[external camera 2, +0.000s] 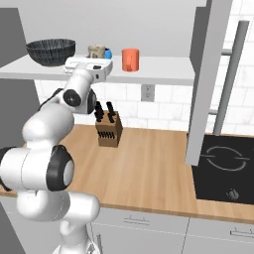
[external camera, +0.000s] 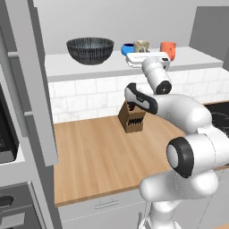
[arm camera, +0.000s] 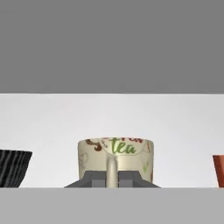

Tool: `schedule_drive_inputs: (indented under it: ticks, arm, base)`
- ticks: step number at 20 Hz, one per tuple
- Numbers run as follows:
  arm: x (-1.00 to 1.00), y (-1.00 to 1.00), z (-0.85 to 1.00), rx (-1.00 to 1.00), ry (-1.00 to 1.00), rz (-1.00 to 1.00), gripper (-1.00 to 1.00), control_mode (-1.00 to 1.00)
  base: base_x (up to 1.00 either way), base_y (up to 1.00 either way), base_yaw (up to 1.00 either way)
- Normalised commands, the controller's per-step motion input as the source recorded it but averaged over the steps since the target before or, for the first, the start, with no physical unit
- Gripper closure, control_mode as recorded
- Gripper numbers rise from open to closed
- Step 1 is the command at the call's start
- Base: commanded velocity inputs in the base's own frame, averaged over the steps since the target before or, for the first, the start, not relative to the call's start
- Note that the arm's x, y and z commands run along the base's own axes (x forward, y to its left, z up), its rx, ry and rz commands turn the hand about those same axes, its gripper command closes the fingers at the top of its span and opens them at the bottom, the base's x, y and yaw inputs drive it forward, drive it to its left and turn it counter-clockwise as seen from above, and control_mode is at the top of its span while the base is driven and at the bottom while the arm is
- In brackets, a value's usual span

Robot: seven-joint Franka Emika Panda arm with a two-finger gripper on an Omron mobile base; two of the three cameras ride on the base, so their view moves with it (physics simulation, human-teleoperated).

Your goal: Gather all objects into one cabinet and sort the glasses and bowls to opposite sides.

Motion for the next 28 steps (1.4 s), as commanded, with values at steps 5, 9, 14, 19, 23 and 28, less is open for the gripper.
schedule_drive_inputs:
  ticks: [5,9,14,19,23,28]
  arm:
    - [0.45,0.00,0.37,0.00,0.01,0.00,1.00,-1.00]
    - [-0.04,-0.03,0.00,0.00,0.01,0.00,1.00,-1.00]
    - [-0.41,-0.20,0.01,0.00,0.05,0.00,1.00,-1.00]
    - [-0.14,-0.04,0.00,0.00,0.06,0.00,1.00,-1.00]
    - [-0.09,0.00,-0.04,0.00,0.05,0.00,1.00,-1.00]
    - [-0.05,0.00,-0.25,-0.03,0.03,0.00,1.00,-1.00]
  base:
    - [0.00,0.00,0.00]
    - [0.00,0.00,0.00]
    - [0.00,0.00,0.00]
    - [0.00,0.00,0.00]
    - [0.00,0.00,0.00]
    - [0.00,0.00,0.00]
